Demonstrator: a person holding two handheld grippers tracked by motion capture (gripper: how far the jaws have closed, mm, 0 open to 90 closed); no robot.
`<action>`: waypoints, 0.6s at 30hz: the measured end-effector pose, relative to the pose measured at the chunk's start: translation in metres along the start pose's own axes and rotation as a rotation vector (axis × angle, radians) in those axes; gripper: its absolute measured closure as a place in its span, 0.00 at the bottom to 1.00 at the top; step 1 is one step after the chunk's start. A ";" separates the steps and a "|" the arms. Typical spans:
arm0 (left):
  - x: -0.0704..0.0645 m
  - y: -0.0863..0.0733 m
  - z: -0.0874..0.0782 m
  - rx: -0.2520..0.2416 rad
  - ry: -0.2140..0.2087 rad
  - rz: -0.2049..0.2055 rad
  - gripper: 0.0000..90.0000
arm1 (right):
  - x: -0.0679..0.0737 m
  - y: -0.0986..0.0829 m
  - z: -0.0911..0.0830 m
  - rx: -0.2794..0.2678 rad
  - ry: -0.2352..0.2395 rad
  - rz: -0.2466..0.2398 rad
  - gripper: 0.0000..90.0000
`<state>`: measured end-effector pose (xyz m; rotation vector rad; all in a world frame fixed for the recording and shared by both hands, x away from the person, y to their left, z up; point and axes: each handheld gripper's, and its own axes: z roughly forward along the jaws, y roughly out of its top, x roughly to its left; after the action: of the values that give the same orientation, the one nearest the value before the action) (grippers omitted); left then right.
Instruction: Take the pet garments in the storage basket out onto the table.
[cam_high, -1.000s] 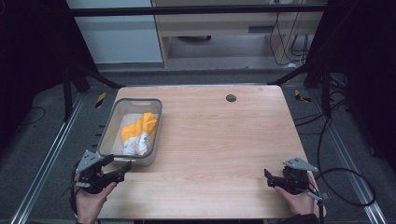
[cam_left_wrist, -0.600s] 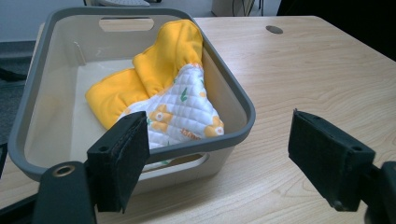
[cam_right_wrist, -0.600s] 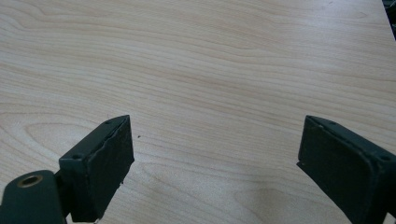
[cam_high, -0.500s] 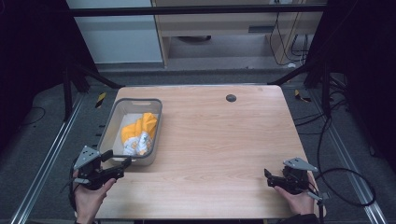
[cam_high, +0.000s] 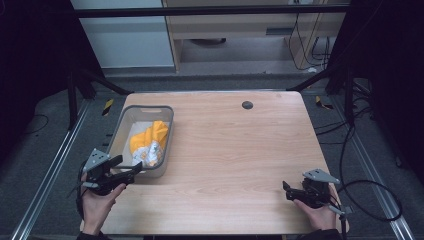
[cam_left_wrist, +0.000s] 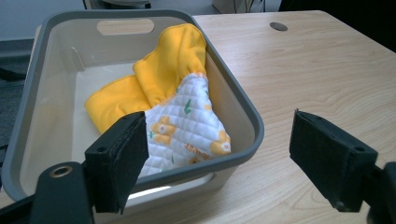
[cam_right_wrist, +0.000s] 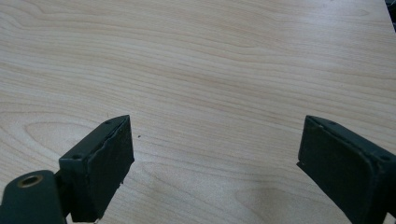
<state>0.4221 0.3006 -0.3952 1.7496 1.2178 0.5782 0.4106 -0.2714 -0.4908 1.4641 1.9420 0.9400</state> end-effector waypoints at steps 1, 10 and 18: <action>0.000 0.001 0.001 0.001 -0.001 0.000 0.21 | 0.000 0.000 0.000 0.000 0.000 0.000 0.11; 0.002 0.012 0.012 0.030 -0.002 0.009 0.21 | 0.001 0.000 0.000 0.002 0.002 0.004 0.11; 0.006 0.022 0.022 0.046 0.003 0.007 0.21 | 0.000 0.000 0.000 0.002 0.006 0.004 0.11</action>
<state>0.4525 0.2941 -0.3876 1.7929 1.2368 0.5609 0.4103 -0.2711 -0.4909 1.4678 1.9454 0.9460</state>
